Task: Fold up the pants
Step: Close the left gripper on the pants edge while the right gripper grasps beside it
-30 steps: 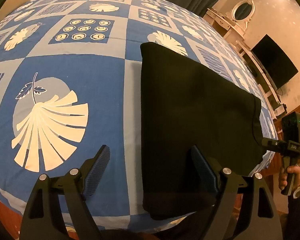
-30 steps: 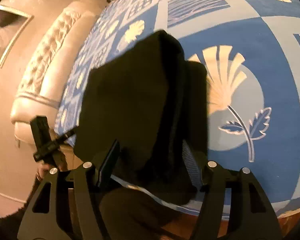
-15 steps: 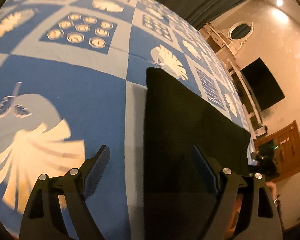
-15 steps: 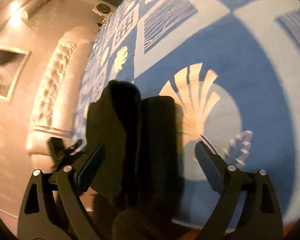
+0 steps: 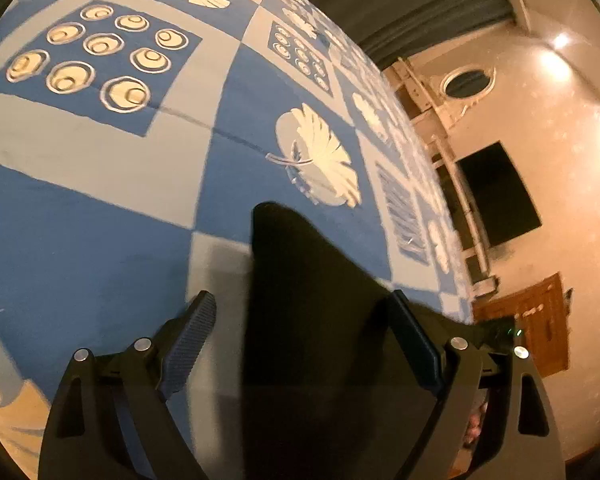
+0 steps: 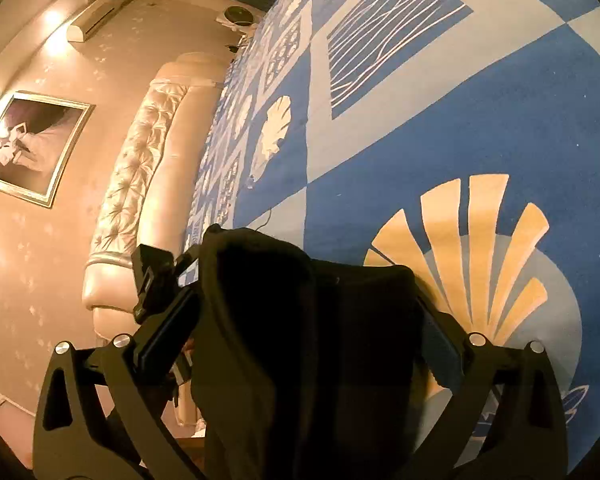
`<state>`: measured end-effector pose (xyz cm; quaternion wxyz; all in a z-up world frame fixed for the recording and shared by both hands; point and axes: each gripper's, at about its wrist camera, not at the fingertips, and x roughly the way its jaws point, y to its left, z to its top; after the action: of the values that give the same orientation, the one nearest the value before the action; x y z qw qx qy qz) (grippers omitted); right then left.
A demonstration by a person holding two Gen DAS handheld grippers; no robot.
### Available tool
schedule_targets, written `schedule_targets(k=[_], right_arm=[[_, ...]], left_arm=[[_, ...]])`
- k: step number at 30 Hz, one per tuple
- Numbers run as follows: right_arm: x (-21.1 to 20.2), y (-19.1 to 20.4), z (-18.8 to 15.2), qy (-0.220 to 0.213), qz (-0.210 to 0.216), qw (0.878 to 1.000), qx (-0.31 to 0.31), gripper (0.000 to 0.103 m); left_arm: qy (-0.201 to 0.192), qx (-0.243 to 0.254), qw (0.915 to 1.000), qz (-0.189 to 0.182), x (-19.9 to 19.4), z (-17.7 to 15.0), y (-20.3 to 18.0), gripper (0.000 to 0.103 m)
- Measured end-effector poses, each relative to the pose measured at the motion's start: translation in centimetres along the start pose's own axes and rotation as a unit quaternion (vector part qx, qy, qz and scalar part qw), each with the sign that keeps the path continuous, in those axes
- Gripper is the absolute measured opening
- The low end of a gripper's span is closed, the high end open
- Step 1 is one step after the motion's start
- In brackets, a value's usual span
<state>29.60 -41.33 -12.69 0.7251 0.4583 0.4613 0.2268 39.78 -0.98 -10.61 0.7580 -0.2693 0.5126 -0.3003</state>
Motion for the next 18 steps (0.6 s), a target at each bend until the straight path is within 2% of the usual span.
schedule_targets(k=[1,3,5,6,7,10,14,18], right_arm=[[0.1,0.1,0.0,0.001,-0.004,1.000,-0.005,0.100],[0.5,0.7,0.0,0.008,-0.025,0.999,-0.022,0.095],[1.0,1.1,0.1,0.013,-0.047,0.998,-0.034,0.079],[1.0,0.8,0.1,0.012,-0.044,0.999,-0.027,0.066],[0.8,0.7,0.0,0.010,-0.043,0.999,-0.024,0.061],[0.8,0.8,-0.2,0.004,-0.043,0.999,-0.024,0.054],[1.0,1.4,-0.3,-0.004,-0.042,0.999,-0.030,0.050],[1.9,1.7,-0.1,-0.011,-0.031,0.999,-0.023,0.047]], left_arm=[[-0.004,-0.004,1.0000,-0.002,0.1,0.1,-0.1,0.085],[0.004,0.003,0.9999,-0.009,0.6,0.0,-0.4,0.054],[0.015,0.027,0.9991,0.030,1.0,-0.2,-1.0,0.040],[0.016,0.040,0.9983,0.039,1.0,-0.3,-1.2,0.037],[0.015,0.053,0.9973,0.048,0.9,-0.3,-1.5,0.035],[0.009,0.062,0.9964,0.057,0.3,-0.4,-1.6,0.029],[-0.007,0.083,0.9930,0.084,-0.1,-0.4,-2.3,0.027],[-0.020,0.088,0.9914,0.095,-1.2,-0.3,-2.1,0.026]])
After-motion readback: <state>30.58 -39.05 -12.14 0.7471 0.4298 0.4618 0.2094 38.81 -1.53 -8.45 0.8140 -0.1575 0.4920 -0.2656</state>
